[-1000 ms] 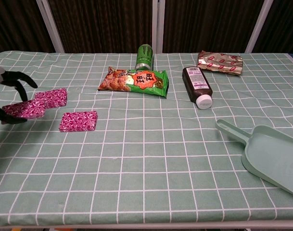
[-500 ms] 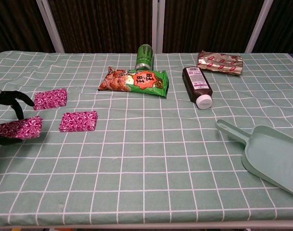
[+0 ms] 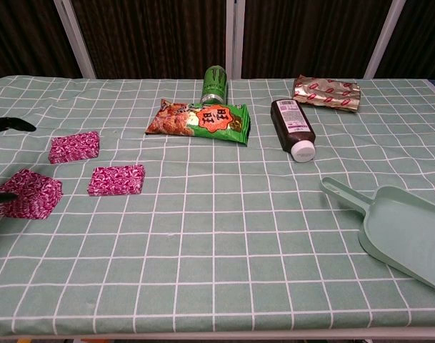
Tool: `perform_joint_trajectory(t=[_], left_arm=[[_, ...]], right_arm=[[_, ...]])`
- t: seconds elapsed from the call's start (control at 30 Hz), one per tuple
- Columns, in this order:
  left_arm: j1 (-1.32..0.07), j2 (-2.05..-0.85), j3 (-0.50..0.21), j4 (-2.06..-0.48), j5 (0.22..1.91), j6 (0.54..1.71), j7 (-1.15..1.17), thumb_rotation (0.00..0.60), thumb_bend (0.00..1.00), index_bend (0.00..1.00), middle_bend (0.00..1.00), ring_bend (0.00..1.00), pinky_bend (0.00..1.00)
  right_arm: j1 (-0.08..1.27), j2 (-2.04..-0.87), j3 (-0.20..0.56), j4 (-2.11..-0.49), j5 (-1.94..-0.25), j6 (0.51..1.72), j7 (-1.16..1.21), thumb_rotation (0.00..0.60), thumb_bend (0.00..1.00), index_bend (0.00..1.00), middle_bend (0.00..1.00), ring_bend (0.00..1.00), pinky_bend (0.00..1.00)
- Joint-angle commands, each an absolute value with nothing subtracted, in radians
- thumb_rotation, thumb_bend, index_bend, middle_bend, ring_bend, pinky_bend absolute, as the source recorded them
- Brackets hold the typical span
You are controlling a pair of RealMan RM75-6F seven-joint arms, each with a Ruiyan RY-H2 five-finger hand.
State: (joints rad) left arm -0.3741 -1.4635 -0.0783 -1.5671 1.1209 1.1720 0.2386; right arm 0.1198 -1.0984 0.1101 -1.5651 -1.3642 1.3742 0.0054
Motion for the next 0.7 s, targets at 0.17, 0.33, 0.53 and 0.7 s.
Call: perform_joint_trajectory(t=[0.17, 0.33, 0.53, 0.7], left_arm=[[-0.364, -1.407, -0.108, -1.594, 1.135, 1.212, 0.235, 0.600, 0.16, 0.10, 0.05, 0.00, 0.10], [-0.347, -1.358, -0.104, -1.592, 1.206, 1.273, 0.238, 0.600, 0.16, 0.10, 0.05, 0.00, 0.10], [-0.300, -1.288, -0.088, -1.607, 1.261, 1.345, 0.216, 0.600, 0.16, 0.10, 0.05, 0.00, 0.10], [-0.289, -1.283, -0.085, -1.601, 1.280, 1.353, 0.202, 0.600, 0.16, 0.10, 0.06, 0.00, 0.10]], right_arm=[[0.119, -1.098, 0.110, -1.567, -1.367, 1.379, 0.007, 0.600, 0.10, 0.00, 0.00, 0.00, 0.00], [0.115, -1.097, 0.111, -1.573, -1.372, 1.389, 0.012, 0.600, 0.10, 0.00, 0.00, 0.00, 0.00], [0.108, -1.100, 0.110, -1.578, -1.385, 1.409, 0.016, 0.600, 0.10, 0.00, 0.00, 0.00, 0.00], [0.108, -1.101, 0.110, -1.577, -1.387, 1.411, 0.016, 0.600, 0.10, 0.00, 0.00, 0.00, 0.00]])
